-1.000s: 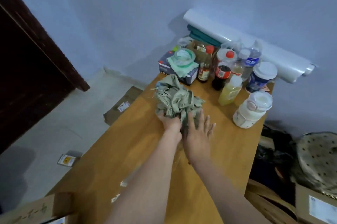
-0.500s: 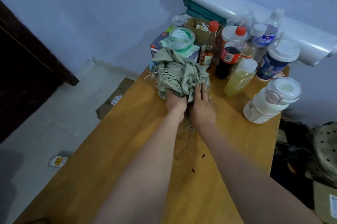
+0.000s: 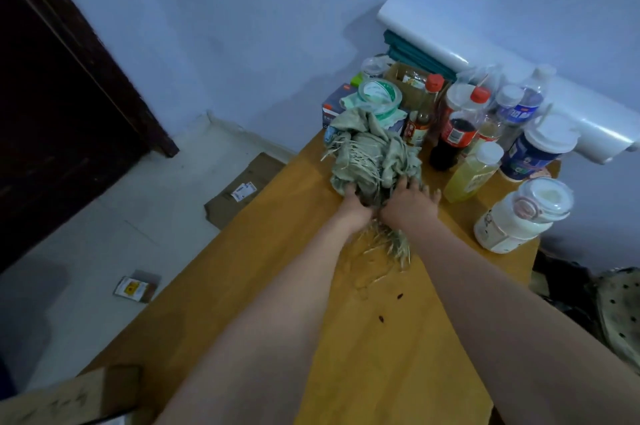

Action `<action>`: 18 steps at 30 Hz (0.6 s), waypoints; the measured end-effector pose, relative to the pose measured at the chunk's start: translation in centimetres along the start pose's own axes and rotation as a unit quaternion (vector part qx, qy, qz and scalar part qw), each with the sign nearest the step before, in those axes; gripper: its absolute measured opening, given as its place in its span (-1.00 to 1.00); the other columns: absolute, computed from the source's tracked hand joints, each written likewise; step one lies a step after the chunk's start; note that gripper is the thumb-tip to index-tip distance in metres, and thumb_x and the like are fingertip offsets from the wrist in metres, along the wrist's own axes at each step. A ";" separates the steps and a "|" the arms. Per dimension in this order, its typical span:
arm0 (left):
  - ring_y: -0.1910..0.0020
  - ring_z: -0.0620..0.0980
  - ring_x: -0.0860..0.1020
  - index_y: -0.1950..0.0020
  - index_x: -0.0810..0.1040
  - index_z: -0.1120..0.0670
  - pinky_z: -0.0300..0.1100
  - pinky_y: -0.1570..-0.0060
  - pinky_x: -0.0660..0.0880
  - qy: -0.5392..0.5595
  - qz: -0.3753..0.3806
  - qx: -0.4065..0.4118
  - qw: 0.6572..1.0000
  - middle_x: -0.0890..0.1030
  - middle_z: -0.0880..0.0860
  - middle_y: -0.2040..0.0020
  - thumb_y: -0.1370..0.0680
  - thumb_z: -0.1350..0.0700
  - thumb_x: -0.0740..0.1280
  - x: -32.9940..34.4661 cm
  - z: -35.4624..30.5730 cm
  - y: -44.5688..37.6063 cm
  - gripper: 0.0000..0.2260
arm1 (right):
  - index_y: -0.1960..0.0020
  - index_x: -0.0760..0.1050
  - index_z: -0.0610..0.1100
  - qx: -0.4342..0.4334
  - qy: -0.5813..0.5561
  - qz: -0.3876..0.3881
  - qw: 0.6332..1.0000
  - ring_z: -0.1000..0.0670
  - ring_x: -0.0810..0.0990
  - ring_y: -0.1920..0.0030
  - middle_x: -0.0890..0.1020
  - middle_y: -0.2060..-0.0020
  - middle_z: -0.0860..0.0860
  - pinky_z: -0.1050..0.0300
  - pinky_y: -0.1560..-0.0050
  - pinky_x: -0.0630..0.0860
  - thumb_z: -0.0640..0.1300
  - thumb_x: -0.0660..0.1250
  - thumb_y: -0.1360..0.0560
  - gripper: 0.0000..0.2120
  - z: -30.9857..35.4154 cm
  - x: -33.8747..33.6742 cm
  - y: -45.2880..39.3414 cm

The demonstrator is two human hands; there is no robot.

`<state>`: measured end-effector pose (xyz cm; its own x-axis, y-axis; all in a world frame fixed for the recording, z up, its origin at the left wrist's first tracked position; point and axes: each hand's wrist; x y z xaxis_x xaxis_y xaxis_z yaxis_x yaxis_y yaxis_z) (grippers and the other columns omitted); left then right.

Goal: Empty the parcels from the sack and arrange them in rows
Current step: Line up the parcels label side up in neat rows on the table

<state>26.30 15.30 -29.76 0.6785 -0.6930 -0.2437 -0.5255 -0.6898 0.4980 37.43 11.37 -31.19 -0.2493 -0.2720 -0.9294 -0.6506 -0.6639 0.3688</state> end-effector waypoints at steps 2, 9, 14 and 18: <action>-0.40 0.10 0.39 -0.58 0.10 0.03 -0.13 -0.32 0.35 -0.035 -0.015 0.002 0.999 0.36 0.08 -0.47 -0.60 0.14 0.30 -1.6 -0.5 3.0 -0.39 | -0.59 -0.24 -0.22 0.029 -0.032 -0.006 0.999 -0.24 -0.05 -0.56 -0.05 -0.57 -0.22 -0.24 -0.52 -0.17 0.06 0.16 -0.58 -0.19 0.7 -1.7 2.1; 0.05 0.06 0.53 -0.38 0.41 0.05 -0.14 0.15 0.47 -0.074 -0.085 -0.007 0.994 0.57 0.11 -0.12 -0.63 0.16 0.21 -6.9 0.2 15.7 -0.69 | -0.55 -0.43 -0.16 0.002 -0.048 -0.081 0.996 -0.42 -0.28 -0.50 -0.36 -0.51 -0.28 -0.51 -0.36 -0.29 0.12 0.11 -0.61 -0.15 7.1 -2.7 17.4; -0.16 0.14 0.57 -0.23 0.57 0.15 -0.14 -0.08 0.46 -0.049 -0.222 -0.044 0.973 0.63 0.17 -0.15 -0.59 0.20 0.22 -13.5 3.7 26.1 -0.75 | -0.60 -0.26 -0.11 -0.156 -0.116 0.003 0.981 -0.27 -0.08 -0.56 -0.16 -0.58 -0.13 -0.39 -0.46 -0.19 0.01 0.15 -0.63 -0.26 15.1 -2.6 27.3; -0.28 0.14 0.51 -0.21 0.60 0.12 -0.16 -0.18 0.40 -0.071 -0.318 -0.074 0.942 0.60 0.14 -0.25 -0.59 0.16 0.21 -19.2 6.7 34.8 -0.74 | -0.60 -0.02 -0.13 -0.275 -0.113 0.040 0.954 -0.19 0.08 -0.56 0.00 -0.59 -0.11 -0.32 -0.49 -0.05 -0.09 0.21 -0.59 -0.33 21.3 -2.5 35.5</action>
<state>-8.41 3.21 -13.30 0.7511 -0.1768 -0.6361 0.0499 -0.9455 0.3218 -0.32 3.34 -16.01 -0.4716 -0.2213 -0.8536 -0.1645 -0.9289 0.3317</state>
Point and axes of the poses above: each hand's wrist, its own y-axis away from the middle knuckle, its own x-axis out of the palm, z = x × y
